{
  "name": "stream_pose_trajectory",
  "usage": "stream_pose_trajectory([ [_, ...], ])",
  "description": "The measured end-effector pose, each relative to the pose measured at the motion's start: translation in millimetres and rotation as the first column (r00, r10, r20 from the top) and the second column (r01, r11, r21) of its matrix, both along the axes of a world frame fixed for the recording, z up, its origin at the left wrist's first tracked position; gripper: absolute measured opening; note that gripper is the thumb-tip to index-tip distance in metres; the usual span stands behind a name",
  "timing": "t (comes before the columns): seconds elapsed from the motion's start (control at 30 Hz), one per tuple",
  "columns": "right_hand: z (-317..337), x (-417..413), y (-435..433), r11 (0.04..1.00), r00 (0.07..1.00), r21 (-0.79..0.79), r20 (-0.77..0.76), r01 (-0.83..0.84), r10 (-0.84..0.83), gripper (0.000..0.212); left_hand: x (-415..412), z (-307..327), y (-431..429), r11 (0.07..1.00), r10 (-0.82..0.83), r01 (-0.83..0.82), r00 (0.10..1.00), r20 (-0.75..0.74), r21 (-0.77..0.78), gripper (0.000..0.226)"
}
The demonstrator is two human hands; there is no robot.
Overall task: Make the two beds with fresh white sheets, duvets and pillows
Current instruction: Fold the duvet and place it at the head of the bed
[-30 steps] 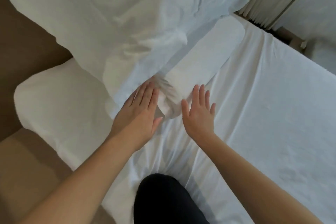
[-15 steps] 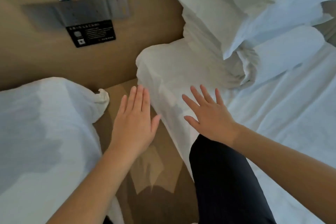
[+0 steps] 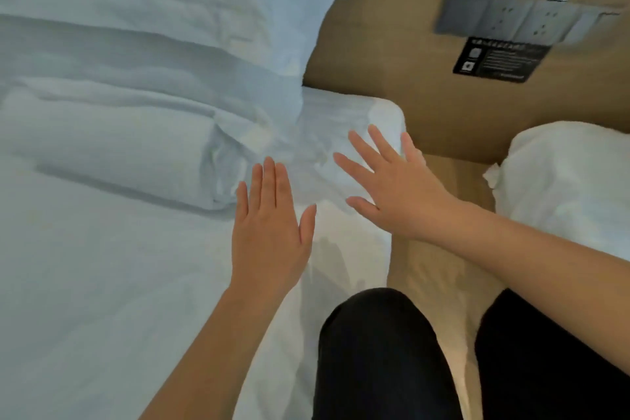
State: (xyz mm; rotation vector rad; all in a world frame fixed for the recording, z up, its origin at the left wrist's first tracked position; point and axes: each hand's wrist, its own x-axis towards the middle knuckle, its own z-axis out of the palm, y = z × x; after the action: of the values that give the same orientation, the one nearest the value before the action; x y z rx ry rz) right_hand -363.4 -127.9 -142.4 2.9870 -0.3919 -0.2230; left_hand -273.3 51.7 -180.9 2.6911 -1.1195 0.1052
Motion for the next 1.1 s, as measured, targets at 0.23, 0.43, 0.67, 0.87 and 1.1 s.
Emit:
stream_pose_trajectory([
  [0.23, -6.7, 97.7, 76.6, 0.920, 0.922, 0.071, -0.002, -0.385, 0.386, 0.067, 68.4, -36.6, 104.1, 0.925, 0.357, -0.363, 0.931, -0.072, -0.108, 0.070],
  [0.43, -12.2, 176.1, 100.9, 0.803, 0.807, 0.080, 0.038, -0.590, 0.589, 0.065, 128.7, -82.8, 101.6, 0.730, 0.411, -0.504, 0.863, -0.293, -0.461, 0.064],
  [0.67, -13.3, 296.7, 102.4, 0.691, 0.690, -0.058, 0.033, -0.721, 0.723, 0.070, 240.3, -108.4, 80.2, -0.094, 0.258, -0.715, 0.655, -0.710, -0.693, 0.054],
  [0.87, -21.1, 338.0, 108.0, 0.667, 0.671, 0.105, 0.015, -0.738, 0.741, 0.073, 287.0, -127.2, 92.6, -0.461, 0.134, -0.652, 0.620, -0.773, -0.602, 0.065],
  [1.1, -28.6, 392.9, 120.7, 0.609, 0.627, 0.169, 0.083, -0.775, 0.774, 0.085, 319.8, -138.2, 96.1, -0.371, 0.286, -0.598, 0.654, -0.700, -0.711, 0.079],
])
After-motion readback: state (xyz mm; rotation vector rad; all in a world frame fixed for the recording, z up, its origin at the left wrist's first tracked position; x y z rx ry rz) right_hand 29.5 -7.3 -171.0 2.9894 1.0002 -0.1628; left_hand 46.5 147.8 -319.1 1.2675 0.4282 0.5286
